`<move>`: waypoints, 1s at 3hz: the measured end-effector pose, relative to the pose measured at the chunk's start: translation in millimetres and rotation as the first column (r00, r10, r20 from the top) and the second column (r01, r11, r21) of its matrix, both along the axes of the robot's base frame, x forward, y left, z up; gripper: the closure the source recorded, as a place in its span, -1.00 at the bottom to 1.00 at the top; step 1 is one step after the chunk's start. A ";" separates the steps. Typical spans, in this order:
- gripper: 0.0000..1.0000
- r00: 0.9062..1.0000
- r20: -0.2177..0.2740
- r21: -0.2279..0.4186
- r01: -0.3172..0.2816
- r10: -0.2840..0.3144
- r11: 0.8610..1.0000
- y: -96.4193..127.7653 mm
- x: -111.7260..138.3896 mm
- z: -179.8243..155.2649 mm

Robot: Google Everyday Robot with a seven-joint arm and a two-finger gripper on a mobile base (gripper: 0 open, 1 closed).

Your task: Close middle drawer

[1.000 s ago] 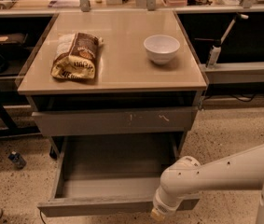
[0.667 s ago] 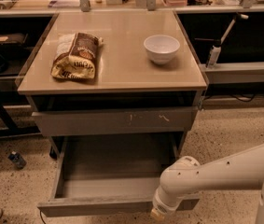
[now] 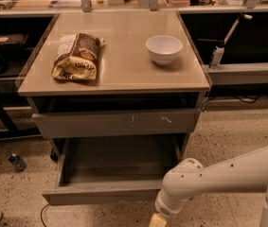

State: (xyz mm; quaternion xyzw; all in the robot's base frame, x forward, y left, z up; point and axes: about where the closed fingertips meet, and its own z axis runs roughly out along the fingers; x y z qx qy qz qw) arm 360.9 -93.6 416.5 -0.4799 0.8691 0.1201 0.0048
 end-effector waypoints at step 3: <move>-0.16 1.000 0.000 0.000 0.000 0.000 1.000 0.0 0.0 0.0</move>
Offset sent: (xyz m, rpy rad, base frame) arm 0.0000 0.0000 0.0000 0.0000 0.0000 0.0000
